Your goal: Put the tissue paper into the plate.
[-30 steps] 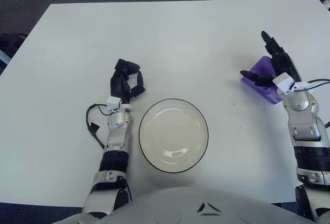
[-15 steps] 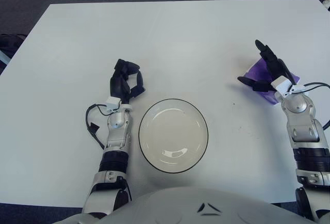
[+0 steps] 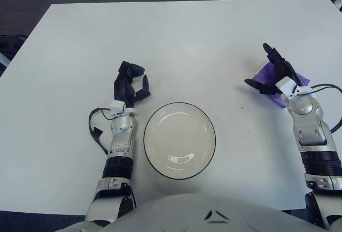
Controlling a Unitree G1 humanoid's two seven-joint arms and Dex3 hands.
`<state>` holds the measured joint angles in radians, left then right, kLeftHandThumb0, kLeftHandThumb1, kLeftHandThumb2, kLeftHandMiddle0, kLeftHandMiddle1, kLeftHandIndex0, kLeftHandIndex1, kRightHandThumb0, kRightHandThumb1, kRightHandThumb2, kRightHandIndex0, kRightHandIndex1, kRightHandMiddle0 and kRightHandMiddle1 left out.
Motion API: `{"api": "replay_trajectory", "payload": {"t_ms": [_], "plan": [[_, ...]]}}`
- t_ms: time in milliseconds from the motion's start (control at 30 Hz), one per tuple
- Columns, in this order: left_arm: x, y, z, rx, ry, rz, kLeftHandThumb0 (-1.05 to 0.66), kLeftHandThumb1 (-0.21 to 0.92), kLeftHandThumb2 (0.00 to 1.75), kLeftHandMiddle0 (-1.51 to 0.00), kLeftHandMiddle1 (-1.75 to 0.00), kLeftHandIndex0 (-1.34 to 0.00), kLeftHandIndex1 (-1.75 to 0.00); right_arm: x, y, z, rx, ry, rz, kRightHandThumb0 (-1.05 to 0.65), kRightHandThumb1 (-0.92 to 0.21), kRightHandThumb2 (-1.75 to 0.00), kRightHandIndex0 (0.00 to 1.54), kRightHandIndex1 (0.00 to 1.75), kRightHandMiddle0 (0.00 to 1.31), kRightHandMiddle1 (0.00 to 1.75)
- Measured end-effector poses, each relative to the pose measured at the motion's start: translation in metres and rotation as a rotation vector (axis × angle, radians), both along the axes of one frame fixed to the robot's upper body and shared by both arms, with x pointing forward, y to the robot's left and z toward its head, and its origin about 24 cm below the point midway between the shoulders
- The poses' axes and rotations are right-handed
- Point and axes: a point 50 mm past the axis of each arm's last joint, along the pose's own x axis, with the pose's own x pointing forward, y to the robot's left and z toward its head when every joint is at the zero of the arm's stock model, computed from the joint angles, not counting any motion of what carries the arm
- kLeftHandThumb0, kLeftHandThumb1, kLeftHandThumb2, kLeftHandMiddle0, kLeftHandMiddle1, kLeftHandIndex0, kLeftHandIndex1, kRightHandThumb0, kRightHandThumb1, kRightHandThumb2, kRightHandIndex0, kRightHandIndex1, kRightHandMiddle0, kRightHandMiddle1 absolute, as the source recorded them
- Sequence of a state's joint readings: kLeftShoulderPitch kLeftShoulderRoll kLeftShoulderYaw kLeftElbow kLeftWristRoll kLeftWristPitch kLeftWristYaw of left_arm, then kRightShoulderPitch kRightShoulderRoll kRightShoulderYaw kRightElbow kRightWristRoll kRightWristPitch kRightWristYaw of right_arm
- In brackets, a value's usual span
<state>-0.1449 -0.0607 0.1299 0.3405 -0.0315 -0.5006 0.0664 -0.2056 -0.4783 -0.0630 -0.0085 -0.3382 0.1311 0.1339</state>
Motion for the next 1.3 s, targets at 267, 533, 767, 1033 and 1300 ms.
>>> {"api": "replay_trajectory", "payload": {"t_ms": [267,533,767,1033,1300], "plan": [[0.0,0.0,0.0,0.001,0.001,0.0,-0.01,0.29,1.27,-0.72,-1.47,-0.47,-1.75,0.007,-0.008,-0.003,-0.016,-0.009,-0.026,-0.93,-0.6,-0.61,0.0,0.0,0.0,0.0],[-0.001,0.0,0.001,0.001,-0.002,0.002,-0.01,0.28,1.29,-0.7,-1.49,-0.49,-1.75,0.01,-0.018,-0.002,-0.071,-0.011,-0.079,-0.98,-0.63,-0.57,0.0,0.0,0.0,0.0],[-0.002,0.001,0.001,0.0,0.002,0.006,-0.01,0.26,1.32,-0.68,-1.54,-0.5,-1.75,0.006,-0.032,0.001,-0.14,-0.017,-0.156,-1.03,-0.73,-0.44,0.0,0.0,0.0,0.0],[-0.003,0.003,0.0,0.002,0.005,0.014,-0.01,0.25,1.33,-0.69,-1.54,-0.51,-1.75,-0.012,-0.042,0.004,-0.191,-0.002,-0.234,-1.05,-0.8,-0.35,0.0,0.0,0.0,0.0],[-0.004,0.005,0.0,0.002,0.003,0.019,-0.01,0.25,1.33,-0.69,-1.52,-0.52,-1.75,-0.025,-0.044,0.004,-0.212,-0.01,-0.24,-1.05,-0.82,-0.34,0.0,0.0,0.0,0.0]]}}
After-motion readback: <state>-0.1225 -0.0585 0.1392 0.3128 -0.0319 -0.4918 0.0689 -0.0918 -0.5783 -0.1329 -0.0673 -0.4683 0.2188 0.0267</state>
